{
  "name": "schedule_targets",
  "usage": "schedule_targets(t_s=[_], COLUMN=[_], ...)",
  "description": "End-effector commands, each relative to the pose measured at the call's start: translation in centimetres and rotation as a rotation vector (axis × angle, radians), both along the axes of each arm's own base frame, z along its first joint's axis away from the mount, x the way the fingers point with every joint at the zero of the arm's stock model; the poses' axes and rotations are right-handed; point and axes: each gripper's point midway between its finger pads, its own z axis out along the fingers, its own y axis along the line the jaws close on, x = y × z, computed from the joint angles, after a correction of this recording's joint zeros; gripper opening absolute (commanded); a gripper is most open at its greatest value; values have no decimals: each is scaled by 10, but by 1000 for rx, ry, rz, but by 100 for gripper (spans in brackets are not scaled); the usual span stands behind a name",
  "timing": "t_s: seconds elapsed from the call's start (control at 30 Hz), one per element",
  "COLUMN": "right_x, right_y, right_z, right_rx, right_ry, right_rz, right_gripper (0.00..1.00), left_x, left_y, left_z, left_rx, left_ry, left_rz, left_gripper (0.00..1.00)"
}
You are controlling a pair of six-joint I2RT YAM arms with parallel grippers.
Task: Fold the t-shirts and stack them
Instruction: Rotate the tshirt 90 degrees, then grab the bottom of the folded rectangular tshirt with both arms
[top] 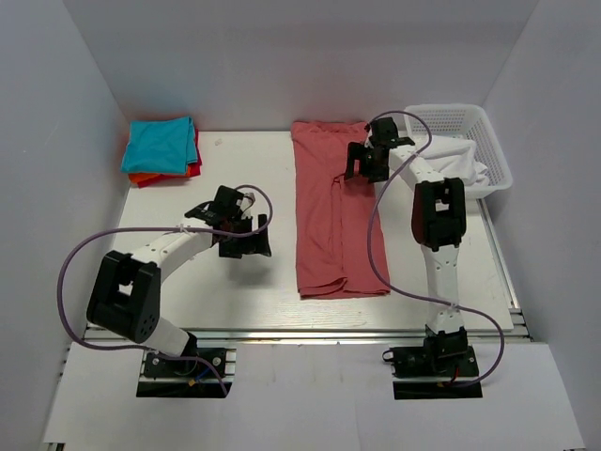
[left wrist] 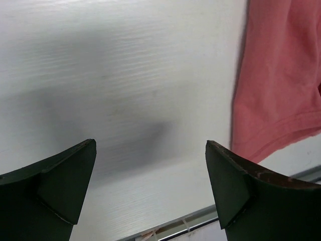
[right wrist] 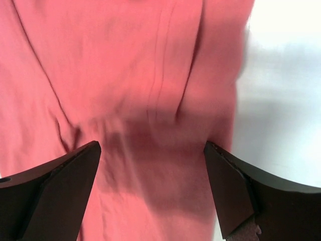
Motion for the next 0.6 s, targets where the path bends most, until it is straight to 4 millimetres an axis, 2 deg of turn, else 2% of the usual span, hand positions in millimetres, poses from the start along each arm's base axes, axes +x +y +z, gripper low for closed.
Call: schedule_targets(t_s=[0.0, 0.03, 0.07, 0.1, 0.13, 0.17, 0.2, 0.23, 0.27, 0.3, 0.33, 0.37, 0.4, 0.47, 0.5, 0.53, 0.57], right_x=[-25, -29, -47, -50, -53, -66, -76, -92, -96, -114, -135, -146, -176, -203, -224, -244, -254], right_y=[18, 20, 21, 20, 22, 16, 13, 6, 4, -5, -12, -16, -27, -28, -34, -45, -47], right_z=[54, 82, 68, 115, 125, 114, 147, 129, 135, 153, 127, 142, 99, 115, 92, 91, 88], right_rx=[-39, -33, -46, -31, -25, -26, -5, -9, 21, 53, 43, 87, 54, 124, 114, 98, 106], right_ry=[-110, -165, -128, -225, -257, -226, -317, -276, -288, -325, -263, -281, -184, -203, -145, -147, -132], right_rz=[192, 207, 228, 209, 202, 183, 146, 126, 81, 24, -1, -59, -87, -111, -118, -145, -170], right_gripper=[90, 90, 90, 90, 90, 90, 90, 90, 90, 90, 90, 90, 90, 90, 90, 90, 90], left_x=[-2, -6, -7, -16, -18, -18, -30, -33, -37, -41, -44, -48, -57, -66, -70, -76, -80], left_y=[-32, -37, -46, -52, -59, -65, -74, -77, -81, -88, -91, -92, -99, -105, -106, -114, -112], left_z=[13, 11, 14, 10, 12, 13, 11, 10, 10, 8, 8, 2, -1, -6, -10, -11, -20], left_rx=[-115, -128, -147, -171, -187, -194, -204, -197, -192, -173, -167, -143, -138, -133, -123, -129, -98], left_ry=[-36, -31, -46, -28, -35, -51, -30, -31, -29, -35, -34, -23, -11, 6, 5, 7, 19], left_rz=[-165, -184, -212, -239, -263, -278, -311, -323, -330, -354, -359, -365, -400, -408, -417, -438, -431], left_gripper=[100, 100, 100, 100, 100, 100, 100, 100, 100, 100, 100, 100, 100, 100, 100, 100, 100])
